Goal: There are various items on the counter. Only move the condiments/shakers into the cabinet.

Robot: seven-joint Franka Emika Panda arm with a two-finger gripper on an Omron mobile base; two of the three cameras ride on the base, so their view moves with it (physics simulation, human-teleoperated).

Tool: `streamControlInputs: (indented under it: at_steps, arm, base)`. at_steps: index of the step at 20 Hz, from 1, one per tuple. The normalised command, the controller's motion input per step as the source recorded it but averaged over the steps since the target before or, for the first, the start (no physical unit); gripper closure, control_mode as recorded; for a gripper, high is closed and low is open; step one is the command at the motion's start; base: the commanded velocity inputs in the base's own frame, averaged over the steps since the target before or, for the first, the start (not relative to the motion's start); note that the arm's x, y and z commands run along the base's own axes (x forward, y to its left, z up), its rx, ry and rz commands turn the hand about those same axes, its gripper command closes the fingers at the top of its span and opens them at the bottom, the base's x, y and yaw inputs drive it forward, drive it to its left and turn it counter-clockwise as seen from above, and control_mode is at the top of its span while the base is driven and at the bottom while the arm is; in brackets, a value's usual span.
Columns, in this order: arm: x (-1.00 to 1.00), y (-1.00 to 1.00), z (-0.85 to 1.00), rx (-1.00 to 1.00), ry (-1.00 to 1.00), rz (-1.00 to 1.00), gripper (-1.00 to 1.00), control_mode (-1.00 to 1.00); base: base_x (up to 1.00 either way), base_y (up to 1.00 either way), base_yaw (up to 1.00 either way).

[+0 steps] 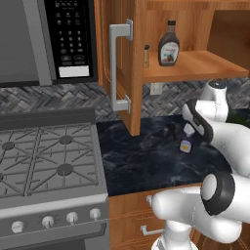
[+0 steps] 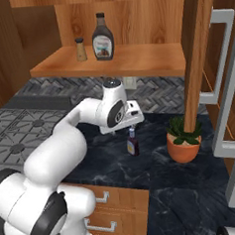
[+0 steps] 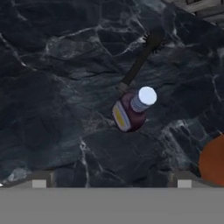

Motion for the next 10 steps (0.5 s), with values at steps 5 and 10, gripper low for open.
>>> streamControlInputs:
  at_steps: [5,10]
  arm:
    - [0.21,-0.02,-0.32,0.0,0.04,0.02,-1.0,-1.0]
    - [0.08,-0.12,-0.31,0.0,0.01,0.0,-1.0,-1.0]
  base:
    - [0.0,0.0,0.0]
    - [0.0,0.0,0.0]
